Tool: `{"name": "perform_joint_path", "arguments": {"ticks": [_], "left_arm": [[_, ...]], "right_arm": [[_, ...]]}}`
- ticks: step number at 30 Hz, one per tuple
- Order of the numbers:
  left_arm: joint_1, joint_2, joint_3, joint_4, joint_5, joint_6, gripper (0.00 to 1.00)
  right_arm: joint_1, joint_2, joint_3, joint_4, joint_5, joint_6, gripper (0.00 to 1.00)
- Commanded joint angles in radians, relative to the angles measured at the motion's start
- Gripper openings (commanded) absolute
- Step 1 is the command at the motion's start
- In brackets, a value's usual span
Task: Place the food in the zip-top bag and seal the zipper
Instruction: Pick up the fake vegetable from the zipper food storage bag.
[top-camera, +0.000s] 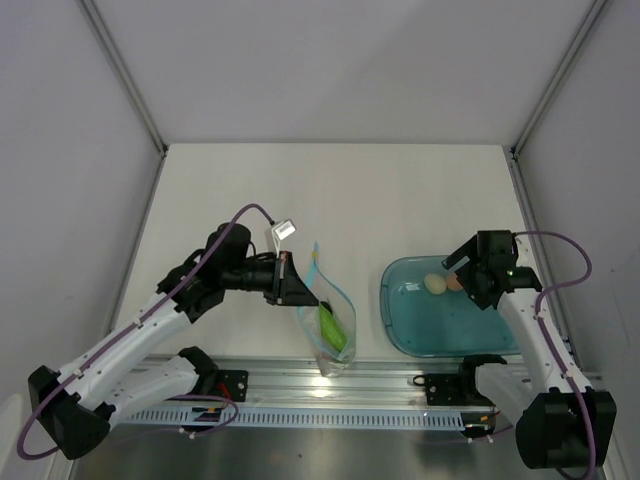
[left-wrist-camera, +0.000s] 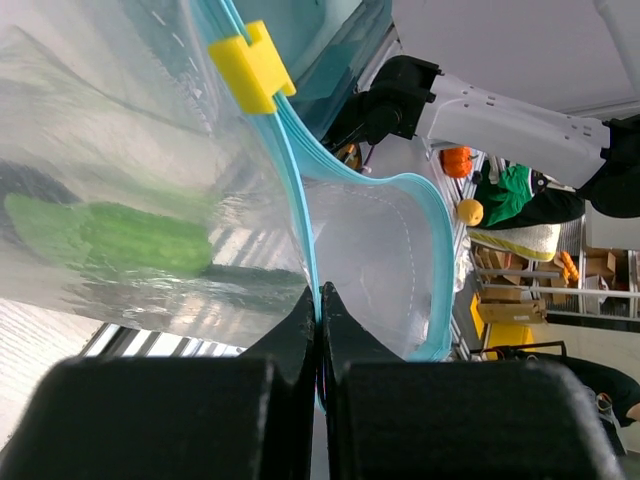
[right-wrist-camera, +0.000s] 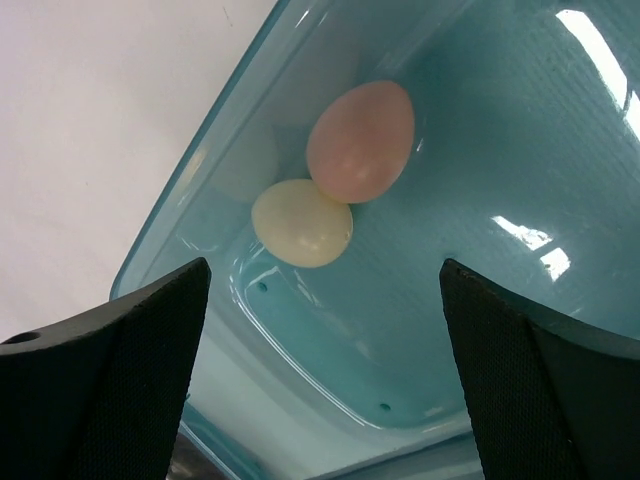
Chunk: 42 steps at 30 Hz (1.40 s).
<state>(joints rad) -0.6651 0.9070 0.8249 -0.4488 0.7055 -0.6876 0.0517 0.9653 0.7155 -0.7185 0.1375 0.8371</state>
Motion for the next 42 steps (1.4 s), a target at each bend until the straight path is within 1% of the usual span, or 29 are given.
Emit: {"name": "perform_joint_path", "arguments": {"ticks": [1,8,14,17,25,30,33,34,37,42], "left_arm": [[0.005,-0.026,-0.021,0.058,-0.012,0.022,0.01],[0.005,-0.045,-0.102,0.151,-0.008,0.007,0.01],[-0.002,-0.057,-0.197,0.367,0.067,-0.098,0.01],[-0.008,-0.049,-0.216,0.404,0.068,-0.102,0.01],[-0.025,-0.037,-0.237,0.438,0.063,-0.082,0.01],[-0.024,-0.017,-0.242,0.441,0.065,-0.055,0.00],[-0.025,0.007,-0.242,0.444,0.075,-0.050,0.00],[-0.025,0.022,-0.241,0.476,0.081,-0.052,0.01],[-0.025,0.053,-0.231,0.499,0.114,-0.052,0.01],[-0.025,0.089,-0.222,0.502,0.134,-0.038,0.01]], "right_arm": [[-0.032,-0.031,-0.025,0.051,-0.015,-0.012,0.96],[-0.041,-0.046,-0.082,0.122,-0.029,-0.019,0.93],[-0.042,-0.033,-0.111,0.157,-0.026,-0.055,0.91],[-0.042,-0.013,-0.111,0.163,-0.015,-0.067,0.90],[-0.075,0.032,-0.123,0.189,0.017,-0.067,0.89],[-0.085,0.062,-0.151,0.260,0.022,-0.067,0.86],[-0.090,0.117,-0.143,0.287,0.013,-0.046,0.84],[-0.092,0.133,-0.140,0.294,0.014,-0.043,0.83],[-0.096,0.183,-0.136,0.332,0.013,-0.032,0.81],[-0.098,0.245,-0.143,0.379,-0.006,0.000,0.73]]}}
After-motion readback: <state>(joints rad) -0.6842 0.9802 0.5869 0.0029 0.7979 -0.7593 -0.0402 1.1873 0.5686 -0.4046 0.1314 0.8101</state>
